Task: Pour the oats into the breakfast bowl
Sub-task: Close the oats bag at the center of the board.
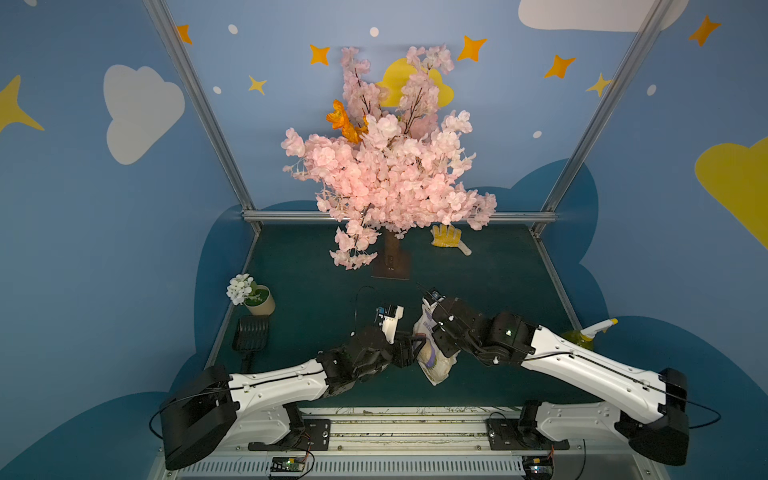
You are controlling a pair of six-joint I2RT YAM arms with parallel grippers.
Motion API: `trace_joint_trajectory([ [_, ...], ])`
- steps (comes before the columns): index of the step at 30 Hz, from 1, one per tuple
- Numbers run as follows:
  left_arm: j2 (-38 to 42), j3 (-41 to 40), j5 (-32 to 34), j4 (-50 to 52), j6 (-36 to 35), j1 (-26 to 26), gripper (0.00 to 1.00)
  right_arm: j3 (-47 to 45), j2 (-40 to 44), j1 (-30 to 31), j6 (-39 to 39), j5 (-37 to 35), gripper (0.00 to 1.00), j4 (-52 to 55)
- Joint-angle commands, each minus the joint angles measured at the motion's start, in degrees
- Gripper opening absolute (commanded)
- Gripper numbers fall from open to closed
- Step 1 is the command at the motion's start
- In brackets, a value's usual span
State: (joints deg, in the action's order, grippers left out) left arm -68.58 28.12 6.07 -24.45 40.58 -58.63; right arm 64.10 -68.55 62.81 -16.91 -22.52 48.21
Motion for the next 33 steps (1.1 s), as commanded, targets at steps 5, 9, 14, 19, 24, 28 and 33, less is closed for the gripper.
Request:
trace_joint_trajectory([
  [5,0.0,1.1,0.4,0.2,0.5,-0.3,0.63,0.0,1.7,0.6,-1.8,1.0,0.00,3.0],
  [9,0.2,1.0,0.5,0.2,0.5,-0.3,0.63,1.3,1.8,2.0,-3.2,-2.4,0.00,4.5],
  [14,0.3,0.9,0.8,0.2,0.6,-0.4,0.63,1.1,2.4,2.0,-2.9,-0.6,0.05,5.1],
  [19,-0.1,1.1,0.7,0.2,0.5,-0.4,0.63,-0.3,3.3,2.2,-4.8,0.6,0.30,7.4],
  [24,-0.4,1.3,0.5,0.2,0.5,-0.4,0.63,-2.1,4.7,2.3,-5.5,0.9,0.03,7.8],
  [28,-0.6,1.4,0.6,0.2,0.5,-0.5,0.63,-1.5,5.4,2.8,-6.7,0.4,0.00,8.0],
  [33,-0.8,1.6,0.6,0.2,0.5,-0.5,0.63,-1.5,6.6,3.6,-6.1,-1.2,0.00,7.1],
])
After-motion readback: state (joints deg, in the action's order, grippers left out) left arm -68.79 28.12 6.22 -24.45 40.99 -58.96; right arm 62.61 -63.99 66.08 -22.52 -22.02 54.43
